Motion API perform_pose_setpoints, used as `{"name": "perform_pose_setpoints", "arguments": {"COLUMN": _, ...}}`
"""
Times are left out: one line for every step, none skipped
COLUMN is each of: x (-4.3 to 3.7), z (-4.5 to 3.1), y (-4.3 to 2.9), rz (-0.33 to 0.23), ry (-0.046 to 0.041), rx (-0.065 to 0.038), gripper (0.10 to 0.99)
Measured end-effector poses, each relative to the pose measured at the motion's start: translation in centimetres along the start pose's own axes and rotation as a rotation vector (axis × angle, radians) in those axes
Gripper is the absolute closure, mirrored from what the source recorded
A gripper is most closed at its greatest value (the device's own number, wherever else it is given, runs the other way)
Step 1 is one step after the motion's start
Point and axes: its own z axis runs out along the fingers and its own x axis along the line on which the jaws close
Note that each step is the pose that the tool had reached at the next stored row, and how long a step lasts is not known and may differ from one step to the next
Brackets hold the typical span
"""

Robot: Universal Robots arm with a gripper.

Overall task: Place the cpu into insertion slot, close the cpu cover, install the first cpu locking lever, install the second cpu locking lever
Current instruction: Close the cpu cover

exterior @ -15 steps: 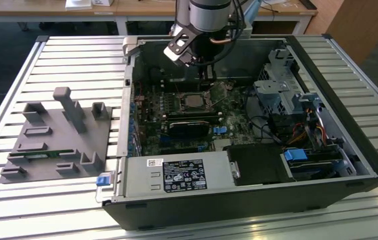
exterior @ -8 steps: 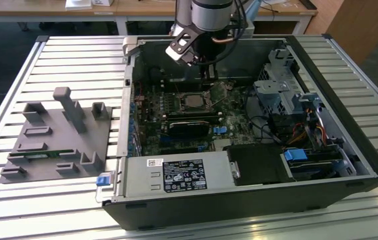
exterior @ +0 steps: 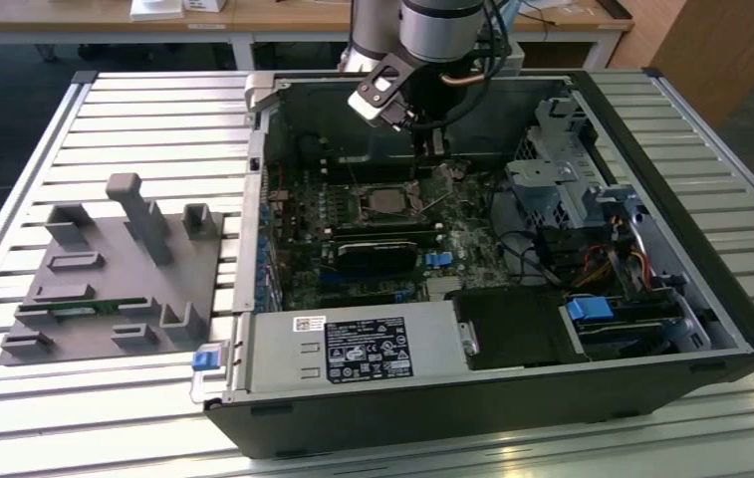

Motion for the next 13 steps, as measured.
{"name": "perform_pose_setpoints", "arguments": {"x": 0.00, "z": 0.01, "y": 0.26, "rz": 0.000, "ry": 0.0000, "rx": 0.000, "gripper": 0.980}}
{"name": "perform_pose_setpoints", "arguments": {"x": 0.00, "z": 0.02, "y": 0.51, "rz": 0.000, "ry": 0.0000, "rx": 0.000, "gripper": 0.980}}
{"name": "perform_pose_setpoints", "arguments": {"x": 0.00, "z": 0.04, "y": 0.88, "rz": 0.000, "ry": 0.0000, "rx": 0.000, "gripper": 0.980}}
{"name": "perform_pose_setpoints", "arguments": {"x": 0.00, "z": 0.06, "y": 1.29, "rz": 0.000, "ry": 0.0000, "rx": 0.000, "gripper": 0.980}}
{"name": "perform_pose_setpoints", "arguments": {"x": 0.00, "z": 0.08, "y": 1.61, "rz": 0.000, "ry": 0.0001, "rx": 0.000, "gripper": 0.980}}
{"name": "perform_pose_setpoints", "arguments": {"x": 0.00, "z": 0.09, "y": 1.90, "rz": 0.000, "ry": 0.0002, "rx": 0.000, "gripper": 0.980}}
{"name": "perform_pose_setpoints", "arguments": {"x": 0.01, "z": 0.10, "y": 2.15, "rz": 0.000, "ry": 0.0002, "rx": 0.000, "gripper": 0.980}}
{"name": "perform_pose_setpoints", "arguments": {"x": 0.01, "z": 0.11, "y": 2.37, "rz": 0.000, "ry": 0.0000, "rx": 0.000, "gripper": 0.980}}
{"name": "perform_pose_setpoints", "arguments": {"x": 0.03, "z": 0.12, "y": 2.56, "rz": 0.000, "ry": 0.0000, "rx": 0.000, "gripper": 0.980}}
{"name": "perform_pose_setpoints", "arguments": {"x": 0.04, "z": 0.12, "y": 2.76, "rz": 0.000, "ry": -0.0001, "rx": 0.000, "gripper": 0.980}}
{"name": "perform_pose_setpoints", "arguments": {"x": 0.04, "z": 0.14, "y": 2.93, "rz": 0.000, "ry": 0.0001, "rx": 0.000, "gripper": 0.980}}
{"name": "perform_pose_setpoints", "arguments": {"x": 0.05, "z": 0.14, "y": 3.05, "rz": 0.000, "ry": 0.0001, "rx": 0.000, "gripper": 0.980}}
{"name": "perform_pose_setpoints", "arguments": {"x": 0.08, "z": 0.14, "y": 3.20, "rz": 0.000, "ry": 0.0000, "rx": 0.000, "gripper": 0.980}}
